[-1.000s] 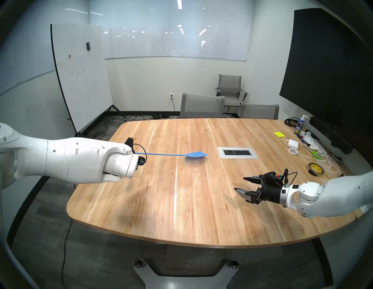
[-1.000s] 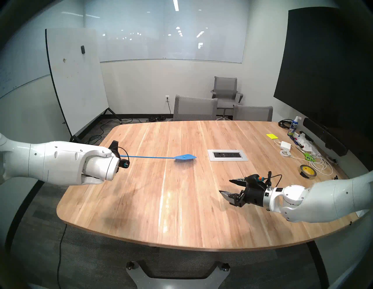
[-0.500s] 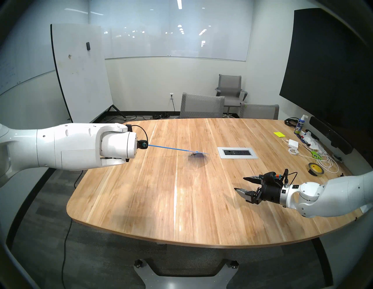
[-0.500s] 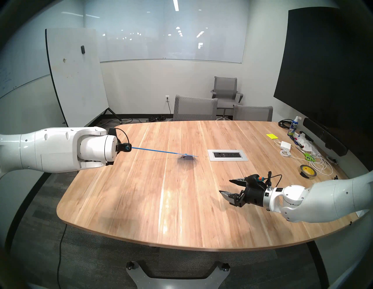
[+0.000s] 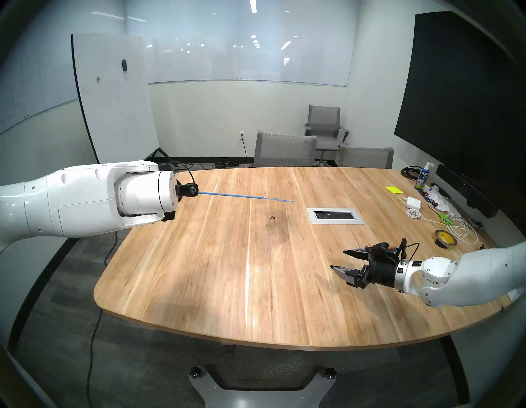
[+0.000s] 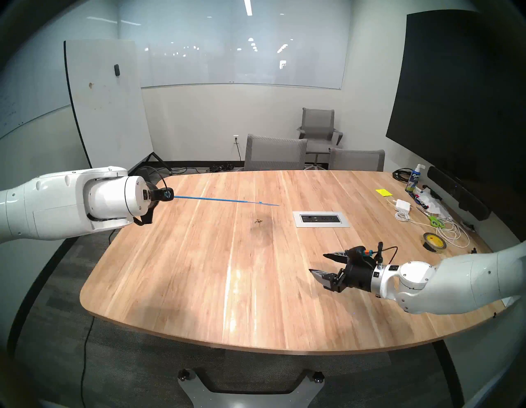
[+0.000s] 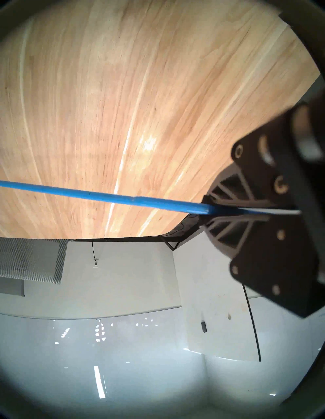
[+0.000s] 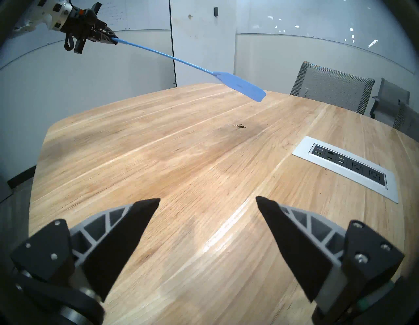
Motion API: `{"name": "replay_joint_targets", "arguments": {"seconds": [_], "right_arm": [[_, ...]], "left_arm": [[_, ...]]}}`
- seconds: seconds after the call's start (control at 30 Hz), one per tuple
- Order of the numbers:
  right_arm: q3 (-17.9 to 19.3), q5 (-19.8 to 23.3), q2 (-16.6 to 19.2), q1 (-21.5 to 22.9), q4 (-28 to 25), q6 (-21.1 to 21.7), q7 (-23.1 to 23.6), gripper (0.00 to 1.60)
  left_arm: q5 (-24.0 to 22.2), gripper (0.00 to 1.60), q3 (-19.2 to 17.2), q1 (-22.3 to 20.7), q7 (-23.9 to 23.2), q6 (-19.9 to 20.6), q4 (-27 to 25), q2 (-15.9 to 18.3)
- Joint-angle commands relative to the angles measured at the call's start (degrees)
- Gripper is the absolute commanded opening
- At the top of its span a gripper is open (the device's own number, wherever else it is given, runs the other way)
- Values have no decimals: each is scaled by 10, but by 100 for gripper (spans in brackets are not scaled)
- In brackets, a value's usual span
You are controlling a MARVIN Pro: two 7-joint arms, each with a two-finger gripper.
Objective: Swat a bug on table
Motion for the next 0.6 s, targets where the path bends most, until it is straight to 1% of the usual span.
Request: {"name": "replay_joint_targets", "arguments": {"seconds": [0.0,0.1,0.13,0.17,0.2,0.3,0.33,0.4,0.43,0.47,0.5,0.57], "right_arm": [[5,1,0,6,0,-2,0,160],[5,1,0,6,0,-2,0,160],[5,1,0,6,0,-2,0,160],[5,1,0,6,1,-2,0,160],[5,1,0,6,1,-2,0,160],[5,1,0,6,1,-2,0,160],[5,1,0,6,1,-2,0,160],[5,1,0,6,1,-2,0,160],[5,1,0,6,1,-2,0,160],[5,1,0,6,1,-2,0,160],[5,1,0,6,1,-2,0,160],[5,1,0,6,1,-2,0,160]], "left_arm": [[12,0,5,3,60,0,-13,21],[16,0,11,8,90,0,-17,22],[27,0,14,9,95,0,-16,21],[27,0,16,12,112,0,-17,20],[33,0,17,13,110,0,-17,19],[38,0,21,20,148,0,-19,17],[48,0,22,21,145,0,-19,16],[56,0,27,28,179,0,-19,14],[64,0,26,30,173,0,-18,12],[66,0,29,34,195,0,-18,11],[72,0,29,36,191,0,-17,10],[79,0,32,45,217,0,-14,7]]}}
